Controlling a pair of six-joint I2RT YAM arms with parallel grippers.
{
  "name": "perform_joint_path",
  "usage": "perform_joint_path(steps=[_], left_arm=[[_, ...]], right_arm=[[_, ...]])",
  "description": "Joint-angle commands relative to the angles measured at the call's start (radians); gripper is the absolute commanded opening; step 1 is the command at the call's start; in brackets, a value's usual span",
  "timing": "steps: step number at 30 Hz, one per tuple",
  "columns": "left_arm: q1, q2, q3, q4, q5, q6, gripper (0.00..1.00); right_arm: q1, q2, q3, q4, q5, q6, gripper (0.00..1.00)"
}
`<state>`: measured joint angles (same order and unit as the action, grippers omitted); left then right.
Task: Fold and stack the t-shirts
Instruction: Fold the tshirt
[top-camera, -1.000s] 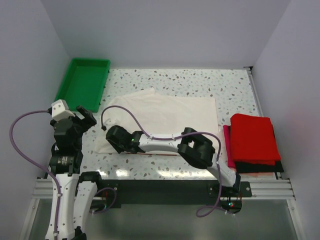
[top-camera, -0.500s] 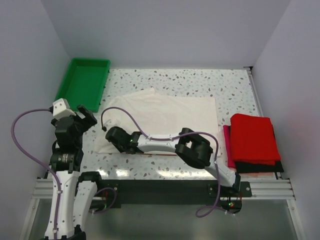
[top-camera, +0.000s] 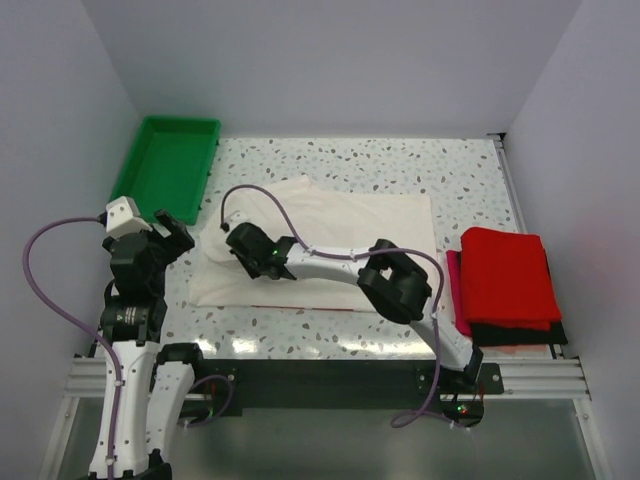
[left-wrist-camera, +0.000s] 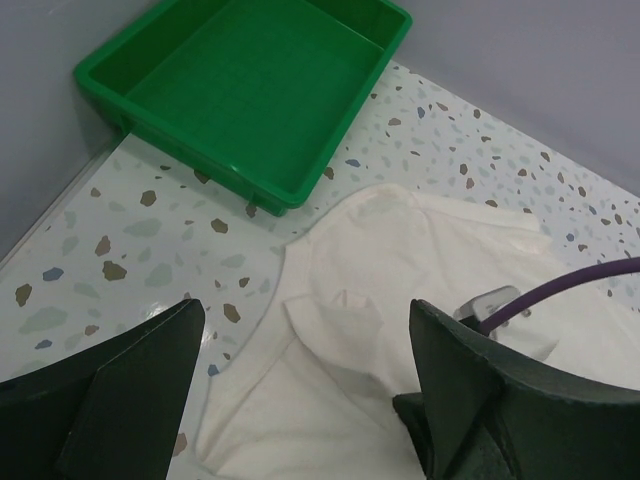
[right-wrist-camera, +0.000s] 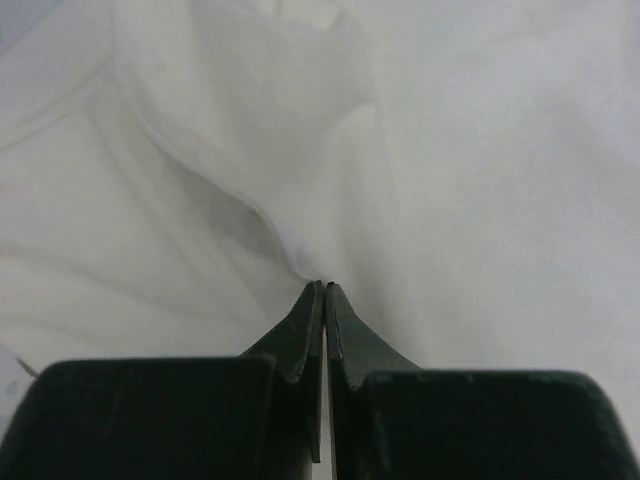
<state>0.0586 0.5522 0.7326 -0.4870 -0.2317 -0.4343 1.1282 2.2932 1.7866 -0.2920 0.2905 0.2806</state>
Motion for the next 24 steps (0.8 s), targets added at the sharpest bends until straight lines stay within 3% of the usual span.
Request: perform_joint_path(steps=[1, 10, 24], left_arm=[[0.006, 0.000, -0.001, 0.030, 0.008, 0.006, 0.88], [0.007, 0.003, -0.002, 0.031, 0.015, 0.006, 0.88], [0.006, 0.015, -0.006, 0.036, 0.037, 0.014, 0.89]], right_arm=[[-0.067, -0.095, 0.028, 0.013, -0.024, 0.008, 0.00], [-0.179, -0.104, 0.059, 0.019, -0.033, -0.007, 0.00], [-0.223, -0.081, 0.060, 0.031, 0.038, -0.032, 0.00]])
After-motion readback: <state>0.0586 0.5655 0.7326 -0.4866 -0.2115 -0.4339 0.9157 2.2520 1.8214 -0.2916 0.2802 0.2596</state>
